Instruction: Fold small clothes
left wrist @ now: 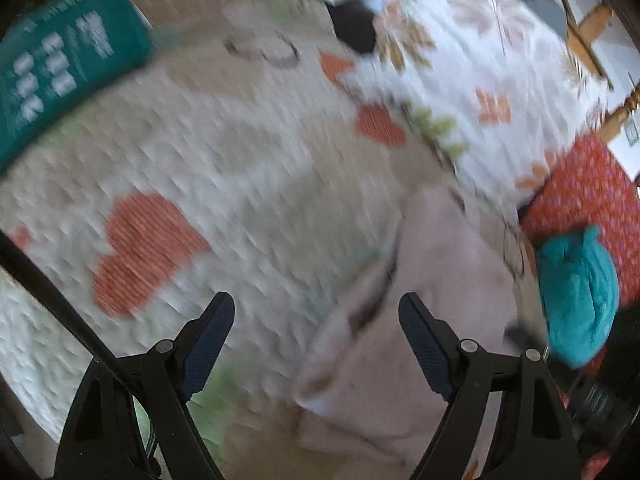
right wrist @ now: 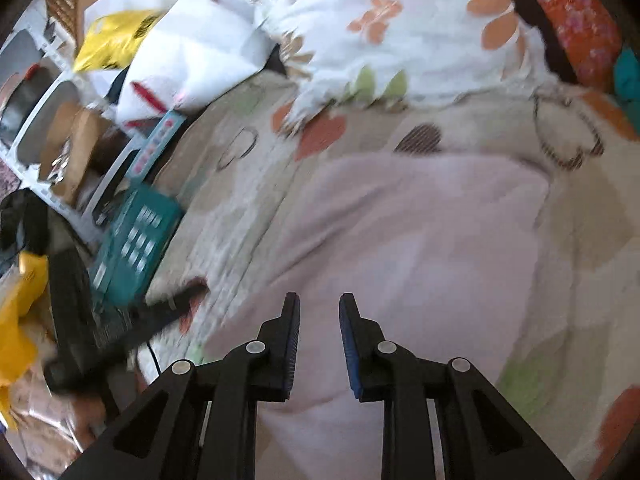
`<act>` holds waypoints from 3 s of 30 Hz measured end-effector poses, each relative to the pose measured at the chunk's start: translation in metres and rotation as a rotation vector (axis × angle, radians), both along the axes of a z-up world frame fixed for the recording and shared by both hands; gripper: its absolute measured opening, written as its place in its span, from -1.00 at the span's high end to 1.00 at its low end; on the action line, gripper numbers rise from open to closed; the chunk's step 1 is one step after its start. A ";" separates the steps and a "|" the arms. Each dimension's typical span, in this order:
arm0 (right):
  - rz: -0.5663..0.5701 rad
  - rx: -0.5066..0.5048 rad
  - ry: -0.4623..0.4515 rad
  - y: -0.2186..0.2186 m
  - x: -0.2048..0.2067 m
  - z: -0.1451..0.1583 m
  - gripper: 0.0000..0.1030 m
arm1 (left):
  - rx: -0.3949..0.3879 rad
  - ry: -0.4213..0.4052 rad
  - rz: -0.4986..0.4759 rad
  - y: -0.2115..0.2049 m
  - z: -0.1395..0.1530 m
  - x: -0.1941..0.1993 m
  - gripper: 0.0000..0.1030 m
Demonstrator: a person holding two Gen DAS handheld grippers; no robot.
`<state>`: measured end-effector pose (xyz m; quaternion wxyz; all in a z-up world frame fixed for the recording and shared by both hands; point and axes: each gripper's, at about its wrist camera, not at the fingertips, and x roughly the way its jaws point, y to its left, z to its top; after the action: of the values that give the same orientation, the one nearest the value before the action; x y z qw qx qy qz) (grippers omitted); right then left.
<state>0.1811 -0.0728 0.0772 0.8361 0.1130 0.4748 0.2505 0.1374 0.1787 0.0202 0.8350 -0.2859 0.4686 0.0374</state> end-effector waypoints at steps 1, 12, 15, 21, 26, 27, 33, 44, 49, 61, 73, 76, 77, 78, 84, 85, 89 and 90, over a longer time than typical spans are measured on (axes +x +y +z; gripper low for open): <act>0.004 -0.020 -0.002 0.003 0.006 0.002 0.53 | -0.031 0.026 -0.034 -0.007 -0.008 0.003 -0.43; 0.154 -0.319 0.092 0.111 0.097 -0.061 0.58 | -0.254 0.155 -0.157 -0.030 -0.046 0.002 0.46; 0.135 -0.347 0.112 0.127 0.119 -0.073 0.58 | -0.239 0.154 -0.178 -0.031 -0.045 -0.001 0.46; 0.141 -0.397 0.096 0.137 0.129 -0.061 0.47 | -0.191 0.147 -0.219 -0.036 -0.036 -0.014 0.46; 0.092 -0.256 -0.016 0.082 0.089 0.005 0.21 | -0.337 0.098 -0.240 -0.025 -0.024 -0.018 0.47; 0.079 -0.251 -0.037 0.067 0.079 0.015 0.10 | -0.370 0.072 -0.224 -0.015 -0.019 -0.021 0.47; -0.056 -0.223 -0.051 -0.037 0.017 0.024 -0.25 | -0.369 0.062 -0.101 0.010 -0.024 -0.024 0.11; -0.171 0.146 0.107 -0.084 -0.014 -0.069 -0.24 | -0.333 0.058 -0.183 -0.014 -0.041 0.005 -0.47; -0.242 0.233 0.137 -0.091 -0.006 -0.076 0.36 | -0.272 0.084 -0.279 -0.048 -0.038 0.010 0.50; -0.333 0.015 0.056 -0.175 -0.037 -0.028 0.25 | -0.216 0.100 -0.461 -0.135 -0.027 0.012 0.53; -0.173 -0.088 -0.109 -0.139 -0.109 0.011 0.25 | -0.307 0.131 -0.491 -0.116 -0.044 -0.005 0.62; -0.174 -0.178 -0.086 -0.123 -0.121 -0.007 -0.10 | -0.305 0.117 -0.498 -0.115 -0.040 -0.006 0.62; -0.180 -0.217 -0.072 -0.119 -0.124 -0.017 -0.11 | -0.307 0.114 -0.499 -0.115 -0.039 -0.006 0.62; -0.179 -0.231 -0.049 -0.117 -0.127 -0.027 -0.09 | -0.312 0.107 -0.496 -0.114 -0.038 -0.006 0.62; -0.237 -0.100 0.038 -0.150 -0.139 -0.033 0.77 | -0.361 0.026 -0.496 -0.110 -0.022 -0.009 0.81; -0.261 -0.092 0.046 -0.159 -0.140 -0.032 0.77 | -0.355 0.038 -0.506 -0.113 -0.023 -0.009 0.81; -0.291 -0.121 0.101 -0.169 -0.143 -0.047 0.78 | -0.340 0.112 -0.522 -0.120 -0.036 -0.010 0.81; -0.281 -0.137 0.105 -0.165 -0.144 -0.050 0.78 | -0.321 0.121 -0.544 -0.122 -0.036 -0.011 0.79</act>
<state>0.0373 -0.2379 0.0269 0.8427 0.1342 0.5133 0.0918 0.1267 0.0565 -0.0156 0.7293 -0.2753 0.5766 -0.2448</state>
